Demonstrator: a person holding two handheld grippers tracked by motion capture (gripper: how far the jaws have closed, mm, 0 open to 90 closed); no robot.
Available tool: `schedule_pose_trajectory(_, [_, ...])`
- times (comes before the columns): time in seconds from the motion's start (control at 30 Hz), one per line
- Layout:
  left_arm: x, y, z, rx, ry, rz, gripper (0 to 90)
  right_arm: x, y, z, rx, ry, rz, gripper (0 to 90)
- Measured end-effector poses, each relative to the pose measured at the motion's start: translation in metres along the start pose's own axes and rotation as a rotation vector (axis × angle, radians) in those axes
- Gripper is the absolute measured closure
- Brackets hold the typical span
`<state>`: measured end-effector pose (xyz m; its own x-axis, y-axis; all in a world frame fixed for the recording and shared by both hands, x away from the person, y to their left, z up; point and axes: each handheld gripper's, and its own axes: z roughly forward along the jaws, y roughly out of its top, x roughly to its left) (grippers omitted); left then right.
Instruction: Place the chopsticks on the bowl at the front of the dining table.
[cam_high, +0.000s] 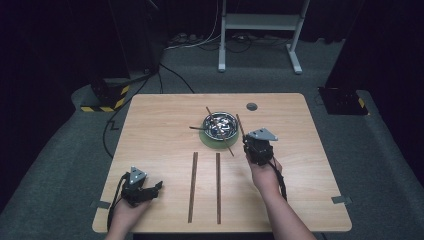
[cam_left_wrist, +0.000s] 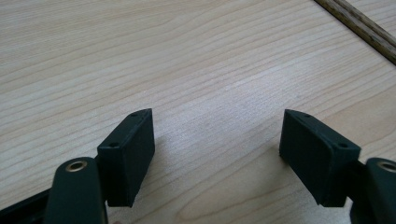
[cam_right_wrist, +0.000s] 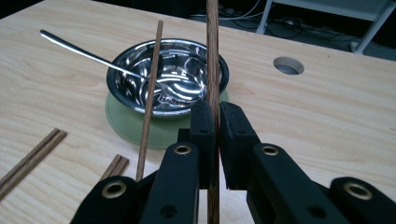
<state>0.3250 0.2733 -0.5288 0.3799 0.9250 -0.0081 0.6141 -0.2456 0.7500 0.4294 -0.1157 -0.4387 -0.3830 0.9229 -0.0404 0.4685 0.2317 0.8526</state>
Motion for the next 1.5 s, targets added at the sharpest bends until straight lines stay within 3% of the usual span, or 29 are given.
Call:
schedule_pose_trajectory(0.83, [0.000, 0.000, 0.000, 0.000, 0.000, -0.001, 26.7, 0.001, 0.032, 0.050, 0.041, 0.045, 0.019, 84.5])
schedule_pose_trajectory(1.5, [0.000, 0.000, 0.000, 0.001, 0.001, -0.001, 26.7, 0.010, 0.057, 0.085, 0.080, 0.048, -0.005, 84.5])
